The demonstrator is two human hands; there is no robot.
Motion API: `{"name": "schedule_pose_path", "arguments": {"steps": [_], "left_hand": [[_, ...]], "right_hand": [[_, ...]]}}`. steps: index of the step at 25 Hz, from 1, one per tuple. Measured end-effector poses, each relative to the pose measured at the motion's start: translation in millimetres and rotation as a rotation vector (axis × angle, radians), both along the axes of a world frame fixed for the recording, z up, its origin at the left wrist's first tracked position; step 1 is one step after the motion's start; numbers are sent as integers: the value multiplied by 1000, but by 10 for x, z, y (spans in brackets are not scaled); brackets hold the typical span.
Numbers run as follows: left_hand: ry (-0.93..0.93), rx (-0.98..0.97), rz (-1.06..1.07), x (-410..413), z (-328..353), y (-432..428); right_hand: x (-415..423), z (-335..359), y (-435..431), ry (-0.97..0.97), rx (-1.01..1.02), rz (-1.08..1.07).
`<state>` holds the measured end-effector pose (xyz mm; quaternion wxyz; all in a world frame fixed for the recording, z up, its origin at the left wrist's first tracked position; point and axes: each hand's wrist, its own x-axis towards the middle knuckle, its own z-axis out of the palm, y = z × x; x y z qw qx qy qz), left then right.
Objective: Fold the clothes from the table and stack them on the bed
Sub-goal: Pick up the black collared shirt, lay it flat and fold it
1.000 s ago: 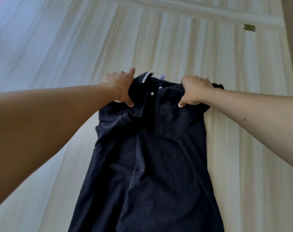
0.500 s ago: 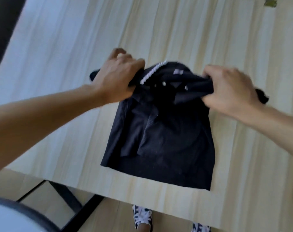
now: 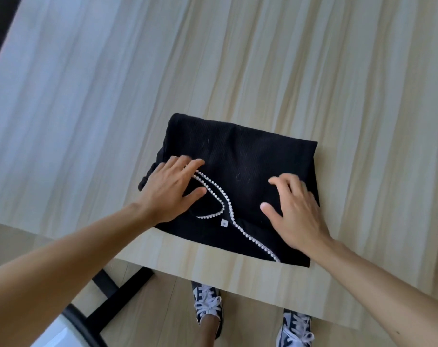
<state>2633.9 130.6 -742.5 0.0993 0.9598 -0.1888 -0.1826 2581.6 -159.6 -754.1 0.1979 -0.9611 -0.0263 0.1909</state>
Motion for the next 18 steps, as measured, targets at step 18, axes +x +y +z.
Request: {"name": "schedule_pose_path", "arguments": {"steps": [18], "left_hand": [[445,331,-67,51,-126,-1147]], "right_hand": [[408,-182,-409,212,-263,385]]}}
